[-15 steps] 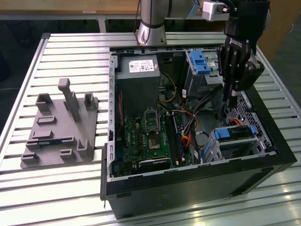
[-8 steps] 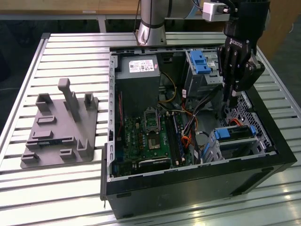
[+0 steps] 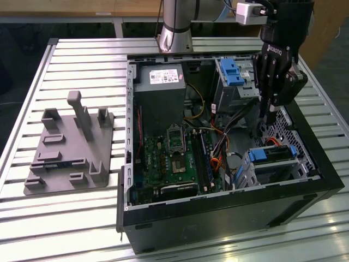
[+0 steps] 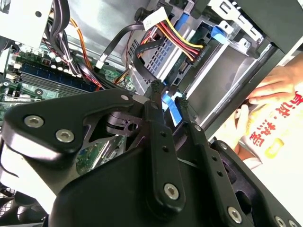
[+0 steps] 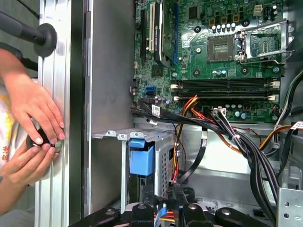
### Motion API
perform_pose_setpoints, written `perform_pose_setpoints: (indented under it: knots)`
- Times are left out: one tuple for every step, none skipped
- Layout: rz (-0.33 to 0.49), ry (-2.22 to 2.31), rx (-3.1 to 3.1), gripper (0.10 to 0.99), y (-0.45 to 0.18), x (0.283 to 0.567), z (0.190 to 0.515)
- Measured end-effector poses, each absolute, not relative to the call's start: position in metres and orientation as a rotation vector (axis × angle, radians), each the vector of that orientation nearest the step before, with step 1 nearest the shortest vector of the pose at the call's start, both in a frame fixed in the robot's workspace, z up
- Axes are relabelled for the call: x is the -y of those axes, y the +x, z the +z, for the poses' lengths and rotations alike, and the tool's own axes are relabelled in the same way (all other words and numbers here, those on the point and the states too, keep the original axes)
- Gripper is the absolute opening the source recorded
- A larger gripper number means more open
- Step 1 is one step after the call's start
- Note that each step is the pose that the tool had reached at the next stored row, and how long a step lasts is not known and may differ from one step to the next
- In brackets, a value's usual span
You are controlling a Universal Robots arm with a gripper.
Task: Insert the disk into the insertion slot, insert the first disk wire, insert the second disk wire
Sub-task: 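Insert the second disk wire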
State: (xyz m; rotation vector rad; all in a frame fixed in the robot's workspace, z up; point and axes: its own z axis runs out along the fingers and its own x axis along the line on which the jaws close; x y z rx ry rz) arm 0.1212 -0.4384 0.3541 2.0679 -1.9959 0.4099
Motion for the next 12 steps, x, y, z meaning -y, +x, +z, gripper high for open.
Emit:
perform_pose_setpoints:
  knots:
    - [0.409,2.065,1.999,0.298,0.1216,0.4384,0.3541]
    - [0.409,2.061,2.002,0.298,0.1220,0.4385,0.3541]
    - [0.408,2.057,2.006,0.298,0.1224,0.4384,0.3541]
    - [0.407,2.053,2.009,0.298,0.1226,0.4384,0.3541]
    - [0.407,2.049,2.012,0.298,0.1227,0.4384,0.3541]
    - [0.406,2.045,2.016,0.298,0.1227,0.4384,0.3541]
    - [0.405,2.041,2.020,0.298,0.1228,0.4384,0.3541]
    - [0.404,2.037,2.023,0.298,0.1228,0.4384,0.3541]
    - [0.404,2.036,2.023,0.298,0.1228,0.4384,0.3541]
    - [0.404,2.036,2.023,0.298,0.1228,0.4384,0.3541]
    - [0.404,2.036,2.023,0.298,0.1228,0.4383,0.3541]
    - [0.405,2.036,2.023,0.298,0.1228,0.4383,0.3540]
